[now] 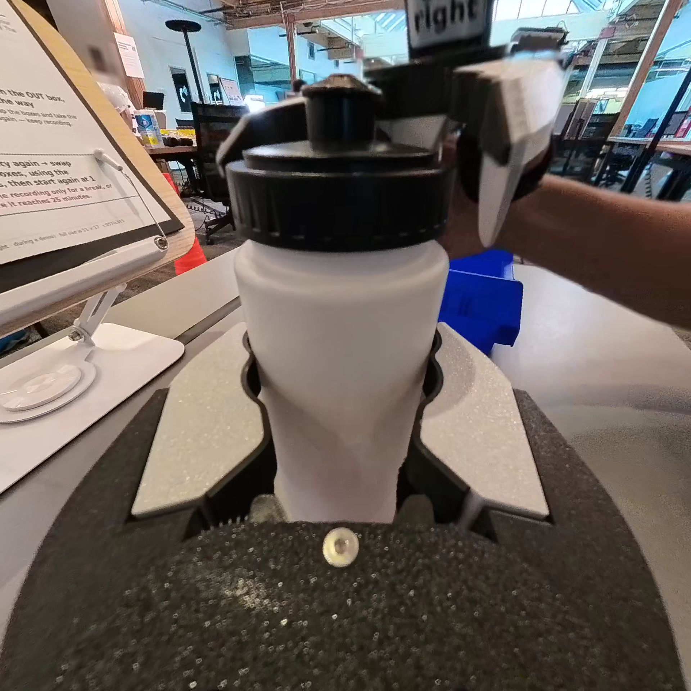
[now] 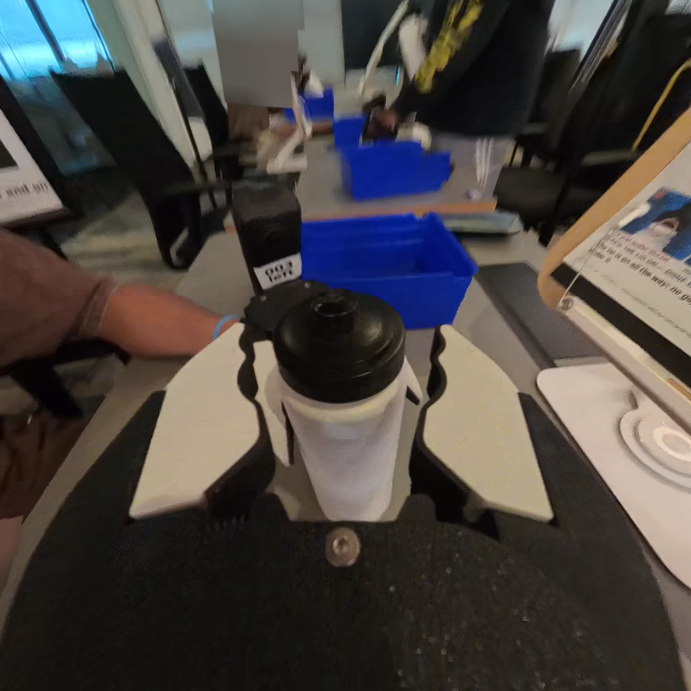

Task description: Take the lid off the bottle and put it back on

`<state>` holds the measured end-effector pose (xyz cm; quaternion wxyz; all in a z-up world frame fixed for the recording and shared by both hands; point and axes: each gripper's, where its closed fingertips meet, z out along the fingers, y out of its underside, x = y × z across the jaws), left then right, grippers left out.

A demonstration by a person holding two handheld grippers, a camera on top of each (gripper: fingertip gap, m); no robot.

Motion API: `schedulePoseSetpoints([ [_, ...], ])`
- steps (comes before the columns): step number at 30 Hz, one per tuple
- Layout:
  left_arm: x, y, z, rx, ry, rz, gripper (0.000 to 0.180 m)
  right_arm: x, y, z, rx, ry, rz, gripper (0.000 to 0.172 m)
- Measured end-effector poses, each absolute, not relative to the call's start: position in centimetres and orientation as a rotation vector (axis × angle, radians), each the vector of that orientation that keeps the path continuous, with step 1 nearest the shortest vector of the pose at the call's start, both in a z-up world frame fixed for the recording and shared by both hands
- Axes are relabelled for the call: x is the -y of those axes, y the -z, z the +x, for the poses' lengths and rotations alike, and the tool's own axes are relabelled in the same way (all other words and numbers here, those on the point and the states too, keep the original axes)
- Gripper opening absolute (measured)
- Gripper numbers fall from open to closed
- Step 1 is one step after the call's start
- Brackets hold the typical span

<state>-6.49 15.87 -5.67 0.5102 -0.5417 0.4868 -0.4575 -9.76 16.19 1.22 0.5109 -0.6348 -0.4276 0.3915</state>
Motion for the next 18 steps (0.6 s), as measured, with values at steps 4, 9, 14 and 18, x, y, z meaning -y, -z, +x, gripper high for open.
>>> schedulePoseSetpoints([
  [4, -15.8, 5.7, -6.5, -1.173, 1.102, -1.304, 0.086, -16.0, -2.4, -8.8, 0.868, -0.960, -1.448, 0.089],
  [9, -15.8, 5.7, -6.5, -1.174, 1.103, -1.304, 0.086, -16.1, -1.2, -9.1, 0.866, -0.912, -1.530, 0.091],
  [14, -15.8, 5.7, -6.5, -1.172, 1.103, -1.305, 0.086, -15.8, -0.8, -9.2, 0.837, -0.859, -1.531, 0.065],
  [18, -15.9, 5.7, -6.5, -1.170, 1.102, -1.306, 0.086, -15.8, -0.8, -9.2, 0.740, -0.784, -1.558, 0.065],
])
